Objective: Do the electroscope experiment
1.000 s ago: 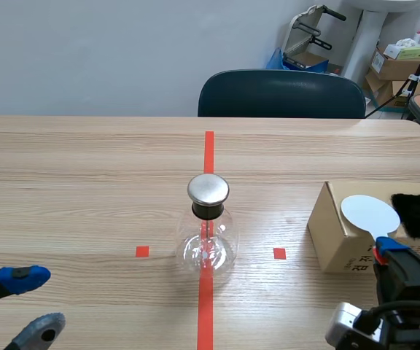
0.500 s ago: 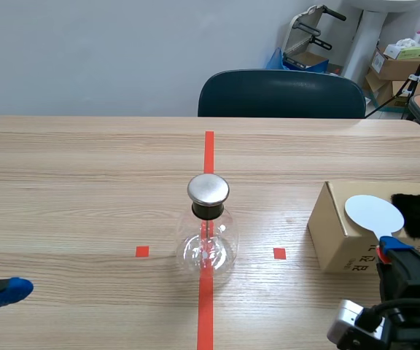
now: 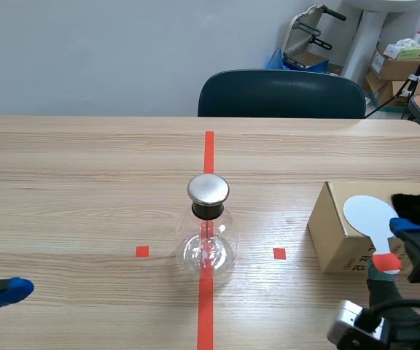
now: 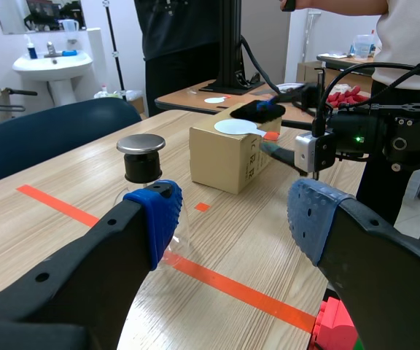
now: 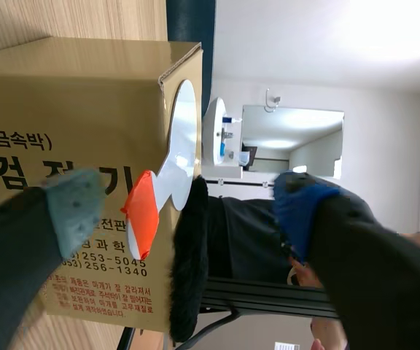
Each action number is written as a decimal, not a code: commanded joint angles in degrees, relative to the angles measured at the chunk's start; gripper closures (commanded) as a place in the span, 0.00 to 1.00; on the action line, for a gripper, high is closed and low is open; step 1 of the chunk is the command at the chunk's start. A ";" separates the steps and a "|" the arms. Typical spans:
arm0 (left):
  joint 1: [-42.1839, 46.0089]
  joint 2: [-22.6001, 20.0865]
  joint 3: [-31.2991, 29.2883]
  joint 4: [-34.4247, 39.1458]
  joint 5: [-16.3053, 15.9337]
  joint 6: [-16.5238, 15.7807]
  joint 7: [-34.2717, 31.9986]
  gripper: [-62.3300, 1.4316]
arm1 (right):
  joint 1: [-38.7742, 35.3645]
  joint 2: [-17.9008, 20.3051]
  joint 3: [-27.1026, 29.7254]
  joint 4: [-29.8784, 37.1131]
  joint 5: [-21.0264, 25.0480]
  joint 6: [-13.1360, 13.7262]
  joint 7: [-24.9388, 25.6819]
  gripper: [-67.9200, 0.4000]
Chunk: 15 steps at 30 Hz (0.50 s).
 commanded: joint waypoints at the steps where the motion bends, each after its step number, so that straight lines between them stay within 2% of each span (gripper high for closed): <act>1: 0.17 0.13 0.00 1.09 -0.33 0.11 -0.85 0.44 | -0.09 0.15 0.17 0.22 0.20 -3.32 0.04 0.15; 3: 0.17 0.13 0.00 1.09 -0.33 0.11 -0.85 0.44 | -0.09 0.15 0.17 0.22 0.20 -3.32 0.02 0.02; 4: 0.17 0.13 0.00 1.09 -0.33 0.11 -0.85 0.44 | -0.09 0.15 0.17 0.22 0.20 -3.32 0.00 0.00; 15: 0.15 0.13 0.00 1.09 -0.33 0.11 -0.85 0.44 | -0.09 0.15 0.17 0.22 0.20 -3.32 0.00 0.00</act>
